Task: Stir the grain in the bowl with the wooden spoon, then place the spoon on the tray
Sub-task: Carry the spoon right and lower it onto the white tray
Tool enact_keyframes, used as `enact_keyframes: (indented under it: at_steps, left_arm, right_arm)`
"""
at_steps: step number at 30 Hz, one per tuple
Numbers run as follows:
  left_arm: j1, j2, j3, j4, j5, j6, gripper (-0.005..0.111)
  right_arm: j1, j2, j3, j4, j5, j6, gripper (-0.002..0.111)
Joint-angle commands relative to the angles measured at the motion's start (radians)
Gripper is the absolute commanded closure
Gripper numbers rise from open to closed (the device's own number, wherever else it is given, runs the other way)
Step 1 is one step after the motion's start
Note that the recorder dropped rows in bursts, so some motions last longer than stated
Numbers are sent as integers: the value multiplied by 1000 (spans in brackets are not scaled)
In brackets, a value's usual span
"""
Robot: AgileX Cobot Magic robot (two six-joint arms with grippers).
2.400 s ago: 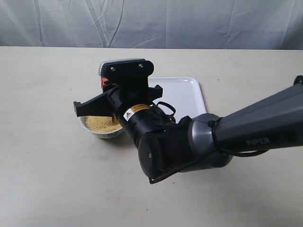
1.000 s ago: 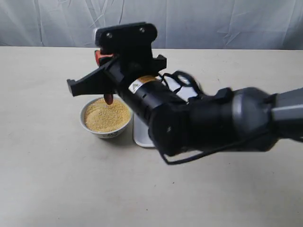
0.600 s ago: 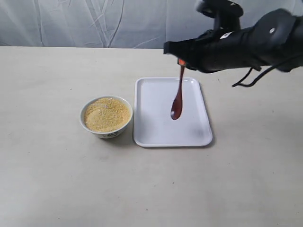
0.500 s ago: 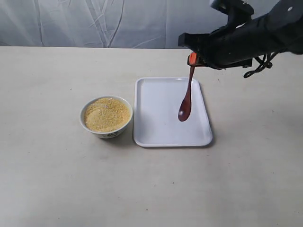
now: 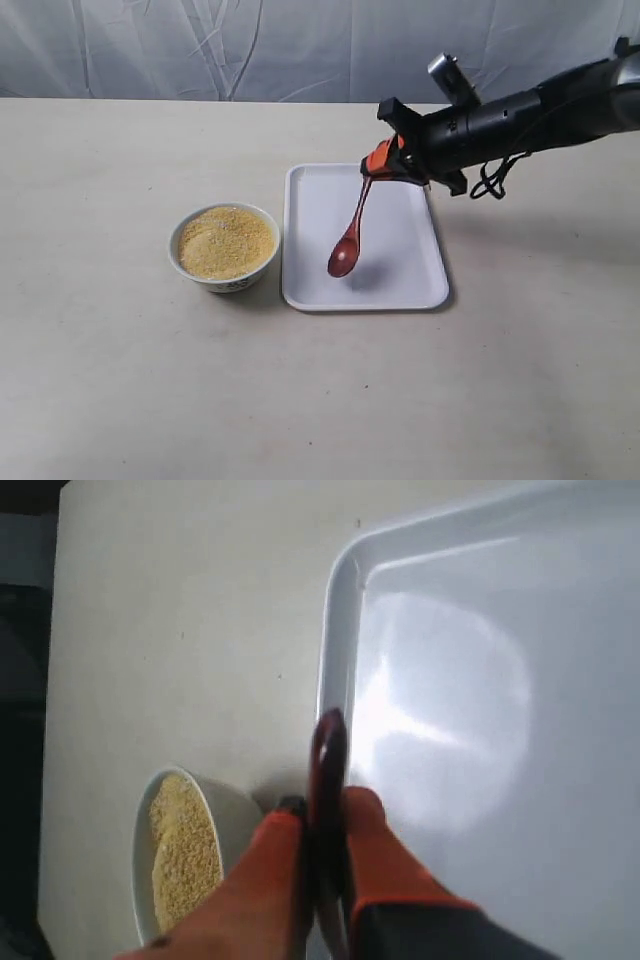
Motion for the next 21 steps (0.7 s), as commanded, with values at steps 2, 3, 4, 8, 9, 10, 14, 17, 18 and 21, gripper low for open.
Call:
enact_keyframes:
  at_steps: [2,3,4,8,9,10,14,17,18,21]
  left_arm:
    - [-1,-4,2,4,-12,0,107]
    - [-1,-4,2,4,-12,0,107]
    - [-1,-4,2,4,-12,0,107]
    - [-1,-4,2,4,-12,0,107]
    - [-1,-4,2,4,-12,0,107]
    - [-1,-4,2,4,-12,0,107]
    - [-1,-4,2,4,-12,0,107]
    - [-1,-4,2,4,-12,0,107]
    - [-1,-4,2,4,-12,0,107]
    - [-1,-4,2,4,-12,0,107]
  right_arm:
    - [-6,111,-55,73,73,-23,109]
    - [-6,119,-55,73,59,-34,108]
    - [-6,121,-55,75,49,-53,106]
    - [-6,119,-55,61,23,-70,77]
    - [-6,119,-55,59,19,-70,69]
    - [-6,119,-55,59,17,-64,61]
    - [-6,115,-55,5,-5,-6,50]
    - [-6,85,-55,-108,-22,81,50]
    - [-6,71,-55,-150,-34,123,50]
    - [-6,23,-55,-275,-72,250,50]
